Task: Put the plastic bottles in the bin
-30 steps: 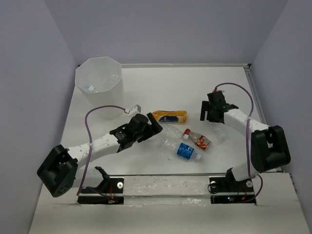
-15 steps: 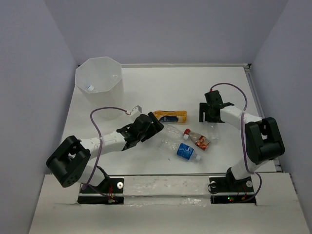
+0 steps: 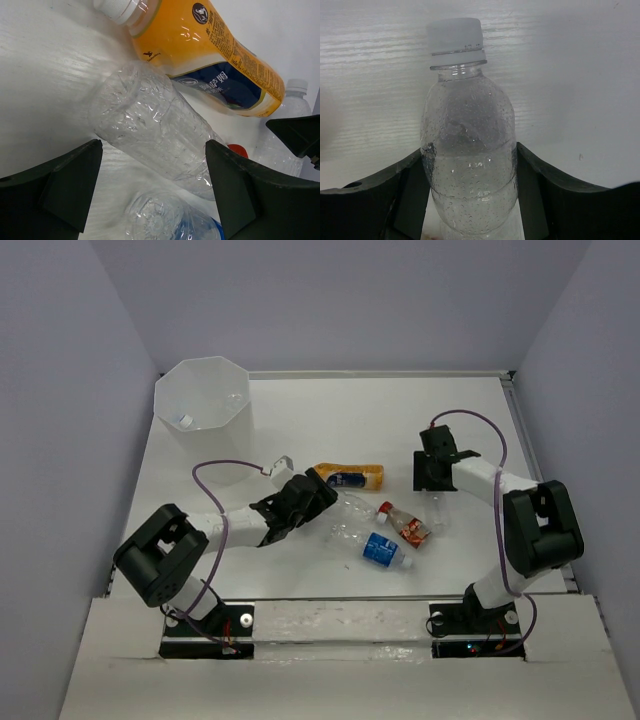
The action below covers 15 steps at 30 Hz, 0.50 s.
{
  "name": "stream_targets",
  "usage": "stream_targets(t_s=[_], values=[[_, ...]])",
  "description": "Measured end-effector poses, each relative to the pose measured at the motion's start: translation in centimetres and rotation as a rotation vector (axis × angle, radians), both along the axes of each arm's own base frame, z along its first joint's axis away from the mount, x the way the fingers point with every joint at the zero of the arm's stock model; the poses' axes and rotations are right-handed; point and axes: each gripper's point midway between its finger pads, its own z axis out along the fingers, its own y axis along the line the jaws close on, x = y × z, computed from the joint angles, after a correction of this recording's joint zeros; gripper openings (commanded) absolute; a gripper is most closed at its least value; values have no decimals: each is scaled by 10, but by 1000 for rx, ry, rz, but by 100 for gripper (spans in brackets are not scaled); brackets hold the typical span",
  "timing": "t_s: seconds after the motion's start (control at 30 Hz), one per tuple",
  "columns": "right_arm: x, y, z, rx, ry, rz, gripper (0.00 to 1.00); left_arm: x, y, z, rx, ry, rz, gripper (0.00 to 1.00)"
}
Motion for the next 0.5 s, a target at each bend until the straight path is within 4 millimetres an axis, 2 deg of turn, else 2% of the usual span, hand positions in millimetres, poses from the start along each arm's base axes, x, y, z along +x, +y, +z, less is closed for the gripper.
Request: stream_targets(t_s=[0.1, 0.23, 0.43, 0.5], values=[[1, 0, 7, 6, -21, -1, 58, 2, 0, 1, -2, -9, 5, 81], [5, 2, 27, 25, -81, 0, 56, 5, -1, 4, -10, -25, 11, 70], [7, 7, 64, 79, -189, 13, 52, 10, -2, 6, -19, -48, 26, 60], [5, 10, 78, 104, -237, 22, 52, 12, -1, 6, -18, -53, 32, 60]])
